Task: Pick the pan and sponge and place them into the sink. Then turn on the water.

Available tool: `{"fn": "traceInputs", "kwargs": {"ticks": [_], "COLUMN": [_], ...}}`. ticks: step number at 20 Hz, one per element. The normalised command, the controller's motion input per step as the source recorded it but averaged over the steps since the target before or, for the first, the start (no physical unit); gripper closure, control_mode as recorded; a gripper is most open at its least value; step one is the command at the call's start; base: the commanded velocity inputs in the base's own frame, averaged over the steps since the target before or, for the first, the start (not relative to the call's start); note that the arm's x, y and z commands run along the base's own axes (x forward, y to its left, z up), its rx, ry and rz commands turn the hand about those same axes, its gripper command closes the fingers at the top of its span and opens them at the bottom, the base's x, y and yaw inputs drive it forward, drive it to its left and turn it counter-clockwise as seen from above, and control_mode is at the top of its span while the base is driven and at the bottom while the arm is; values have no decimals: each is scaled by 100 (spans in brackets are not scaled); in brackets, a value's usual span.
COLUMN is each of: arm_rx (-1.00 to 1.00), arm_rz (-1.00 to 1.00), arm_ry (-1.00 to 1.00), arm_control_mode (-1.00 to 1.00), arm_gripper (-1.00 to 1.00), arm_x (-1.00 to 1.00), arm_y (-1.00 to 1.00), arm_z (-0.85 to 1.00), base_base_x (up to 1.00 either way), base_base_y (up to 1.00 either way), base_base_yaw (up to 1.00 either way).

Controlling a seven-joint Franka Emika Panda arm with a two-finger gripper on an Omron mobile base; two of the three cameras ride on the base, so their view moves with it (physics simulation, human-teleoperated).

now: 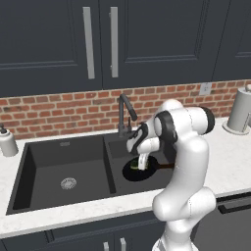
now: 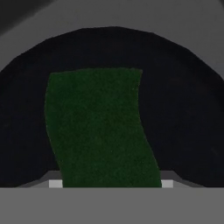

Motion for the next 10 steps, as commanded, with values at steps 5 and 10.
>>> {"fn": "traceInputs", "kwargs": {"ticks": [5,10], "arm_rx": [0,0], "arm_rz": [7,6], "arm_ry": [0,0], "arm_control_mode": [-100,-100], "arm_gripper": [100,100], "arm_x": [20,11], "arm_y": [0,0], "arm_z": [-31,-27], "base_base_x": [0,0], "base_base_y": [0,0], "base_base_yaw": [0,0]}}
